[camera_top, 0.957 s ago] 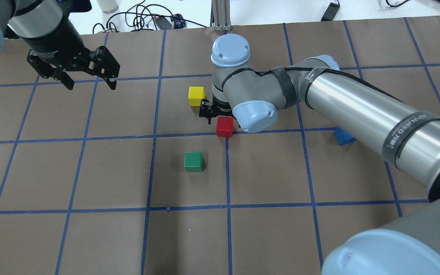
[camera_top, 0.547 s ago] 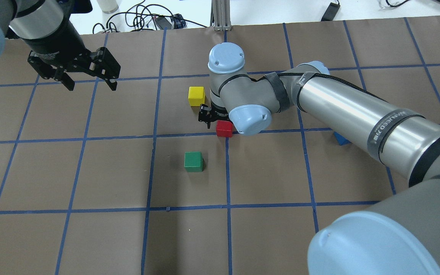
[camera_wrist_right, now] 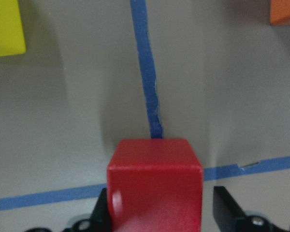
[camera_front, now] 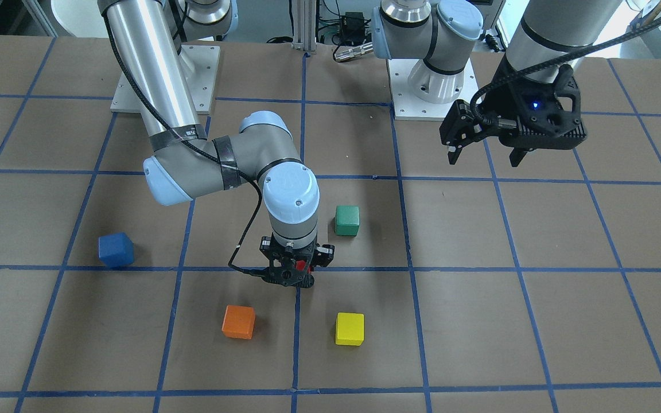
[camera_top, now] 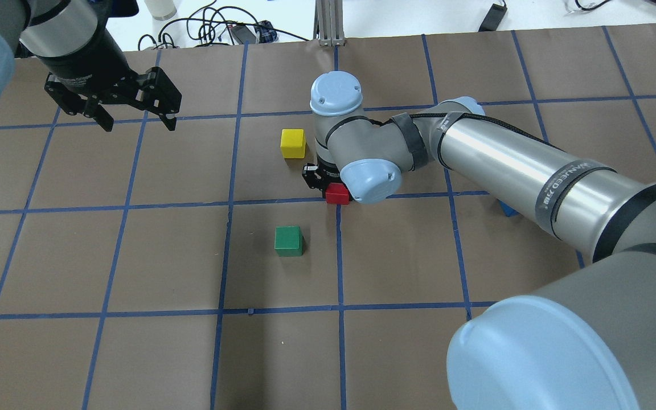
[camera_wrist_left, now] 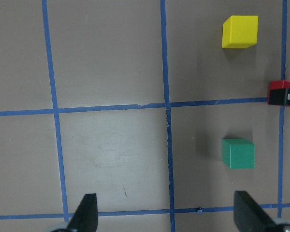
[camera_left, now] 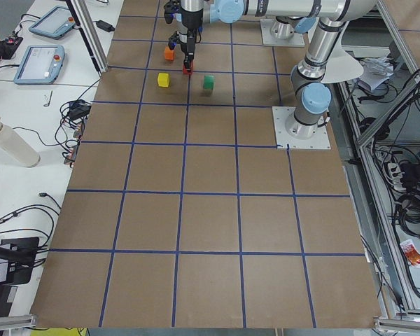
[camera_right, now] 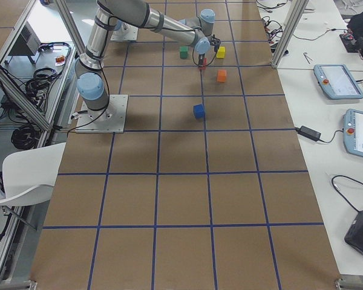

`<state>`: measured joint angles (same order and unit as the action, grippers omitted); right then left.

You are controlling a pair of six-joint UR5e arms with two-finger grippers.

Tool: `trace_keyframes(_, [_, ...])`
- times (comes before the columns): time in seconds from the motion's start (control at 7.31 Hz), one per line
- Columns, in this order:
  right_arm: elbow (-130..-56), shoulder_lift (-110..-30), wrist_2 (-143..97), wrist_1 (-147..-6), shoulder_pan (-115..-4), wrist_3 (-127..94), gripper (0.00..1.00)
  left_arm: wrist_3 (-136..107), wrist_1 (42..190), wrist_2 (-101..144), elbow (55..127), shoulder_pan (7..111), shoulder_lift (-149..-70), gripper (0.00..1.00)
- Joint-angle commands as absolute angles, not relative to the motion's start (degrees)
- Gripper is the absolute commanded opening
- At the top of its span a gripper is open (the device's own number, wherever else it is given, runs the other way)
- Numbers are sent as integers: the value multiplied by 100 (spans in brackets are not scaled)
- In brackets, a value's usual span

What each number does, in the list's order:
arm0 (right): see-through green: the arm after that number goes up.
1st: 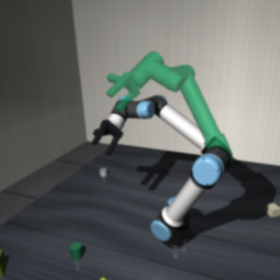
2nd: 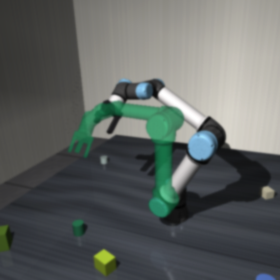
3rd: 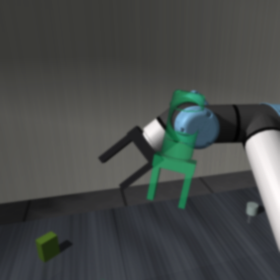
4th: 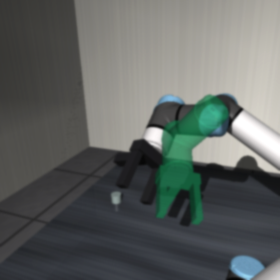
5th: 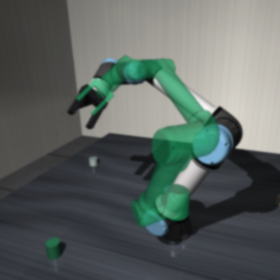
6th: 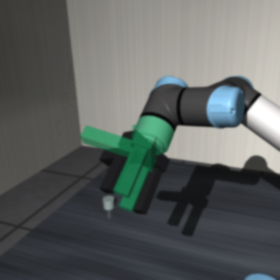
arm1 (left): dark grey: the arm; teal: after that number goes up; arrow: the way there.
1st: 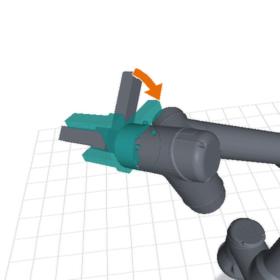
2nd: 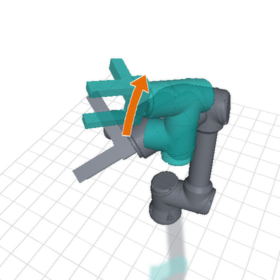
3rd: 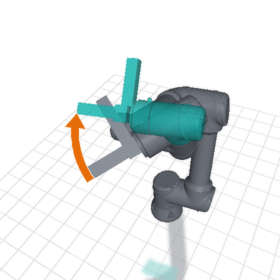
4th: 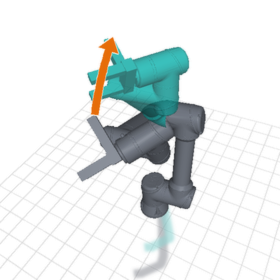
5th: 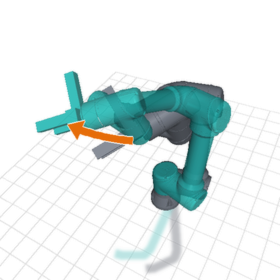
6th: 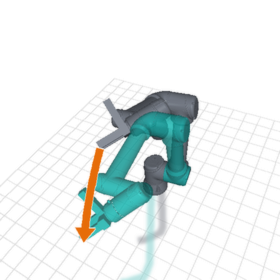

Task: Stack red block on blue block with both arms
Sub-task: 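Lift the red cube with the right gripper and carry it over the blue cube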

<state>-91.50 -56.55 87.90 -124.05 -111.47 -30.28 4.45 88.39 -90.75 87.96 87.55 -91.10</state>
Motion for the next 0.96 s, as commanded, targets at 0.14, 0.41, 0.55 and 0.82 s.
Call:
trace_keyframes(0.14, [-9035,-5878,8807,-12060,-11066,-3015,0,431,8815,-9070,8807,8780,-9114,100])
trace_keyframes(0.41, [-9035,-6343,8842,-11631,-10856,-2919,0,466,8816,-9088,8807,8867,-9123,100])
trace_keyframes(0.55, [-9035,-6572,8990,-11323,-10533,-2474,0,448,8815,-9088,8807,8886,-9132,100])
trace_keyframes(0.82, [-9131,-7169,9009,-10673,-9786,-1439,0,439,8824,-9097,8850,8903,-9088,100])
